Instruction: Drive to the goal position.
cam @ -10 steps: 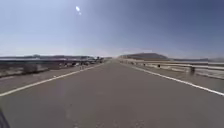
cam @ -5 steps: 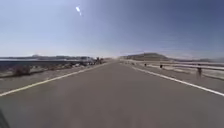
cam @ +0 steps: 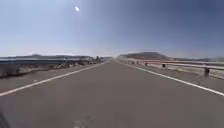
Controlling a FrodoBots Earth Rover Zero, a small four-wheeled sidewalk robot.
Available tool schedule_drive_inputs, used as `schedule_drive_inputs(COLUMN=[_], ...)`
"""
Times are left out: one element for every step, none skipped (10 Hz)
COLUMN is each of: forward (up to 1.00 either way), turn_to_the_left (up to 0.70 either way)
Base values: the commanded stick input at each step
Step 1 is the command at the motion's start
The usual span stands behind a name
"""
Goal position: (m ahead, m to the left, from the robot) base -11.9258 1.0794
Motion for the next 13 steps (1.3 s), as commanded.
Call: schedule_drive_inputs(forward=[1.0, 1.0, 1.0, 1.0, 1.0, 0.0, 0.0, 0.0, 0.0, 0.0, 0.0, 0.0, 0.0], turn_to_the_left=[0.0, 0.0, 0.0, 0.0, 0.0, 0.0, 0.0, 0.0, 0.0, 0.0, 0.0, 0.0, 0.12])
